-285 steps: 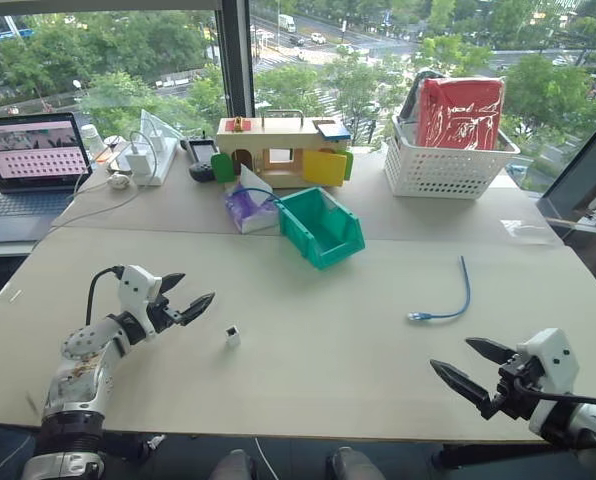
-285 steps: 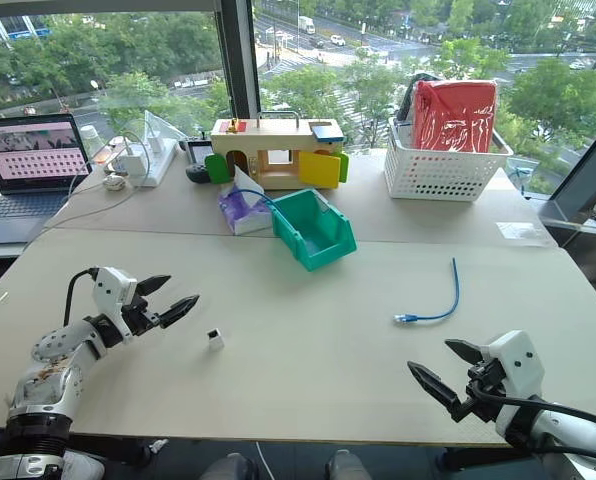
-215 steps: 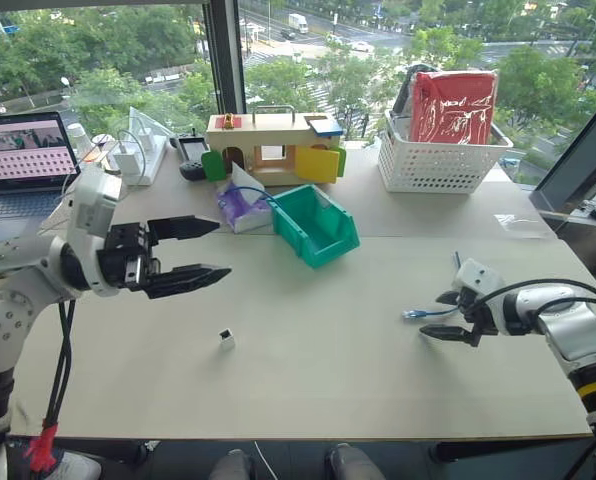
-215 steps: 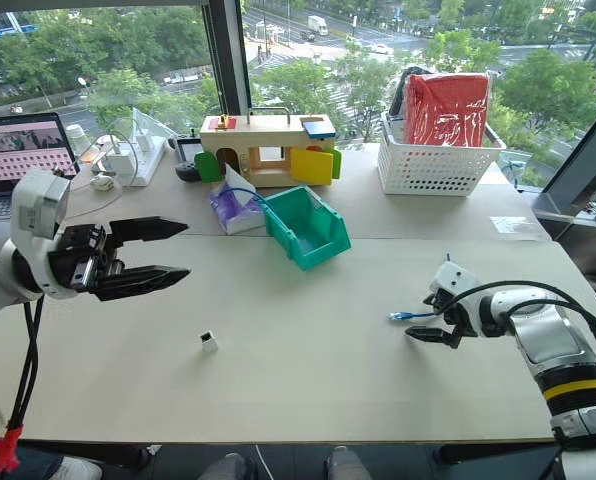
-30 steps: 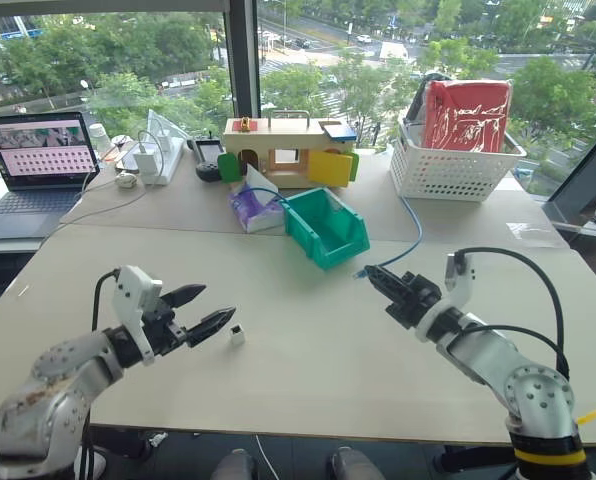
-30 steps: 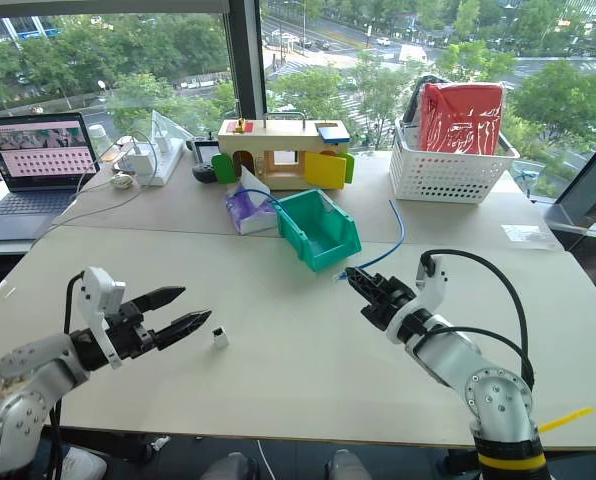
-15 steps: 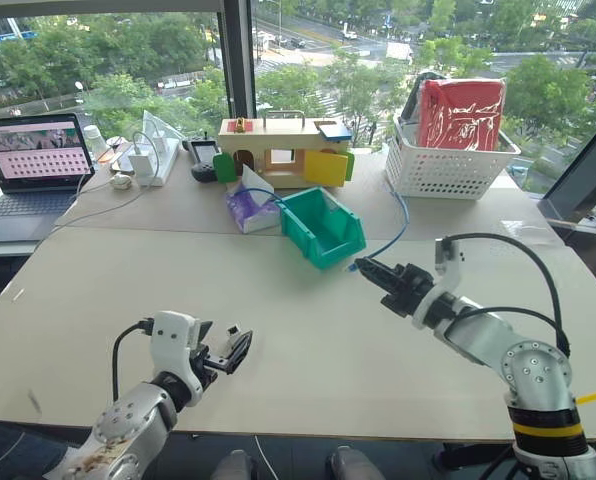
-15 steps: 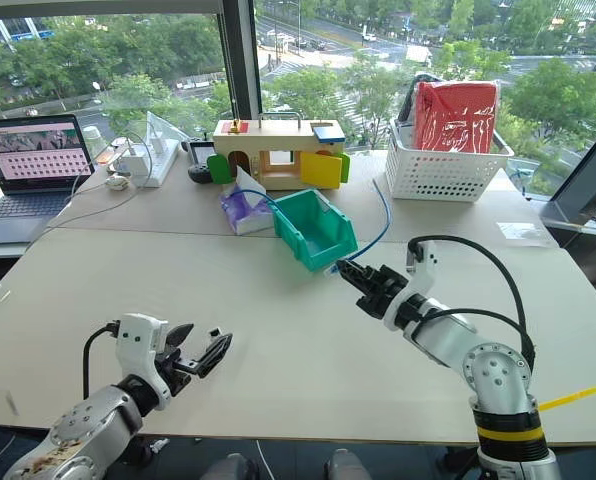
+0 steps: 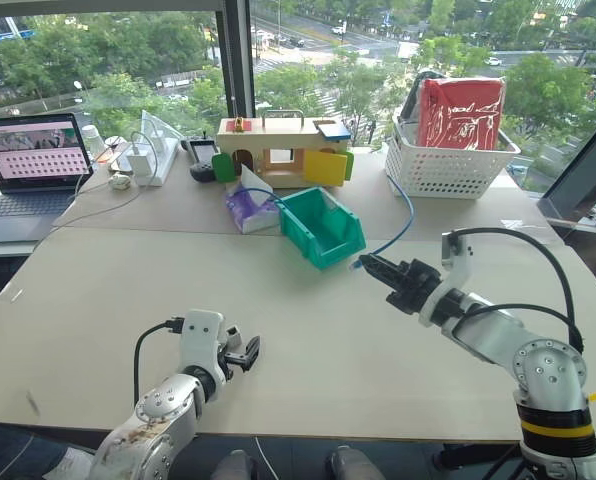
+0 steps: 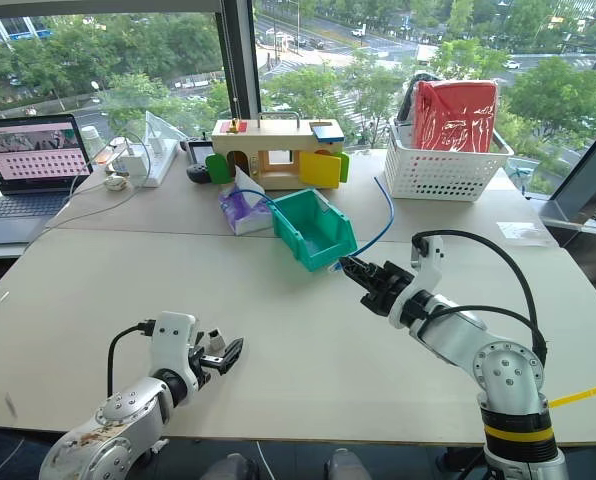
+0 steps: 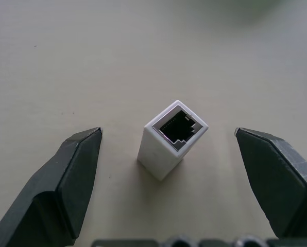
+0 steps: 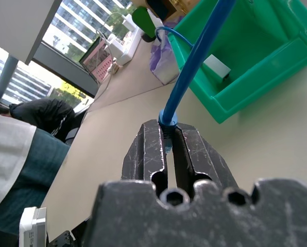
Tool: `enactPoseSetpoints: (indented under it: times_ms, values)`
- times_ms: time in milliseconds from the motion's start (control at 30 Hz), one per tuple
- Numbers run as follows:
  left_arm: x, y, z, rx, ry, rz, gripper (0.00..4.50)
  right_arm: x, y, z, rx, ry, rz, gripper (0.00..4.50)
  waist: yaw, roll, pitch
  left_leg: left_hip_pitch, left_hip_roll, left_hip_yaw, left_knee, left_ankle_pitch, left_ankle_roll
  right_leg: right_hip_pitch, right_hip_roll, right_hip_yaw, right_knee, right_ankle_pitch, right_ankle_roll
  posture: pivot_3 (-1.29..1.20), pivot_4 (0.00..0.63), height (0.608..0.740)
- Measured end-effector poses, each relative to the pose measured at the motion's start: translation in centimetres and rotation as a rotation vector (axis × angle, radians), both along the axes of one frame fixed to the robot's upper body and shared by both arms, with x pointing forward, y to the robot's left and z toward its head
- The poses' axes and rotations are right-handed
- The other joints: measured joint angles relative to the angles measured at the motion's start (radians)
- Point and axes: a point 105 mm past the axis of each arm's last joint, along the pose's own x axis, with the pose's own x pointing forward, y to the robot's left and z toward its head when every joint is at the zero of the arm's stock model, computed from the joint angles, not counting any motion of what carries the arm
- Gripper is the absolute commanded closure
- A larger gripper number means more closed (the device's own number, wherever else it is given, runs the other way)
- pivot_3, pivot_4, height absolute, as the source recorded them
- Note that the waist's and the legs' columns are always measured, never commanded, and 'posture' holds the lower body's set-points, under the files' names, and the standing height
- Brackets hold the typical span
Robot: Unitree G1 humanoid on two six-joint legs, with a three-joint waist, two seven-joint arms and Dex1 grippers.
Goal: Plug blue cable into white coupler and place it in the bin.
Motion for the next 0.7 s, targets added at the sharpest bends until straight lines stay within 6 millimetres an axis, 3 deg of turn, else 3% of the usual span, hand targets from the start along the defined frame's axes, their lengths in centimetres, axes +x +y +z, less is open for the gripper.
enactPoseSetpoints:
  times_ms: [267,433,567,700]
  values:
    - [0.6,0.2,0.3,0.083,0.019,0.007,3.6,0.0,-0.1,0.2,-0.004,-0.014,0.005,4.5,0.001,0.0,0.0,0.0,0.0,0.0,0.0,0.0,0.0,0.0,0.0,0.0,0.0,0.0,0.0,0.0,0.15,0.737]
    - [1.9,0.1,0.4,0.101,-0.014,-0.07,3.7,0.1,-0.1,0.3,-0.009,-0.026,0.007,4.5,0.003,0.0,0.0,0.0,0.0,0.0,0.0,0.0,0.0,0.0,0.0,0.0,0.0,-0.003,-0.005,0.0,0.15,0.737]
    - [3.7,-0.2,1.9,0.141,-0.114,-0.277,3.7,0.1,0.1,0.3,0.001,-0.036,0.003,4.5,0.003,0.0,0.0,-0.001,0.0,0.001,0.0,0.0,0.0,-0.001,-0.001,0.0,-0.001,-0.001,-0.009,0.0,0.15,0.737]
    - [4.6,-2.0,3.4,0.096,-0.215,-0.539,3.7,-0.2,0.3,0.0,0.016,-0.037,-0.013,4.5,0.003,0.0,0.0,-0.006,0.0,0.001,-0.003,0.0,0.0,-0.002,-0.001,-0.001,-0.009,0.001,-0.009,0.0,0.15,0.737]
